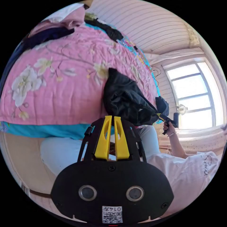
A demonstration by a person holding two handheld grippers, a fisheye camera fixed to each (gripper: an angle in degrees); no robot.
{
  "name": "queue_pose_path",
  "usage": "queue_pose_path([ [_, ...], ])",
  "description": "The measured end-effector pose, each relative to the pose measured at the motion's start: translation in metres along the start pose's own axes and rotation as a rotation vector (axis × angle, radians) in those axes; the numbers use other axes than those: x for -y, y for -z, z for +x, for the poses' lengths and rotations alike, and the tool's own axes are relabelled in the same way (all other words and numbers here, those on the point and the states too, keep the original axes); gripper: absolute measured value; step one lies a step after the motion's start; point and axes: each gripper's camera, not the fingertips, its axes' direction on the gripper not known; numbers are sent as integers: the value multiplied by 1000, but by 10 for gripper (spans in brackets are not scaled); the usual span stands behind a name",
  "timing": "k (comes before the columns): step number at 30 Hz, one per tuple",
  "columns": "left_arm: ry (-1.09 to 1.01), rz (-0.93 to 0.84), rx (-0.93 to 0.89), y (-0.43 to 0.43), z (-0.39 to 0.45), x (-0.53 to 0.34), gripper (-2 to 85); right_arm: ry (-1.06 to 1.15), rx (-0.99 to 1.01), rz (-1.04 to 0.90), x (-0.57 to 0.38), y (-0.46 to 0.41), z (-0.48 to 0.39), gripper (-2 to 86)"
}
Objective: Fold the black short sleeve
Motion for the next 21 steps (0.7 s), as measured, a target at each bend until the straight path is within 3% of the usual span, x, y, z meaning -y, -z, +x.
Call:
queue_pose_path([
  [5, -2, 48, 19, -3, 7, -11, -4, 3, -149, 28, -12, -7, -14, 23],
  [7, -40, 97, 88, 7, 18, -11, 7, 128, -360, 102, -10, -2, -47, 38],
  [9, -97, 118, 143, 11, 30, -9, 27, 266, -417, 166, -9, -5, -80, 50],
  [12, -172, 132, 246, 1, 47, -3, 49, 493, -279, 141, -2, -32, -136, 69],
  [16, -180, 60, 297, -35, 49, 16, 56, 709, -117, -62, 1, -104, -206, 83],
  [21, -220, 60, 202, -47, 59, 30, -3, 716, -12, -190, 9, -136, -236, 101],
])
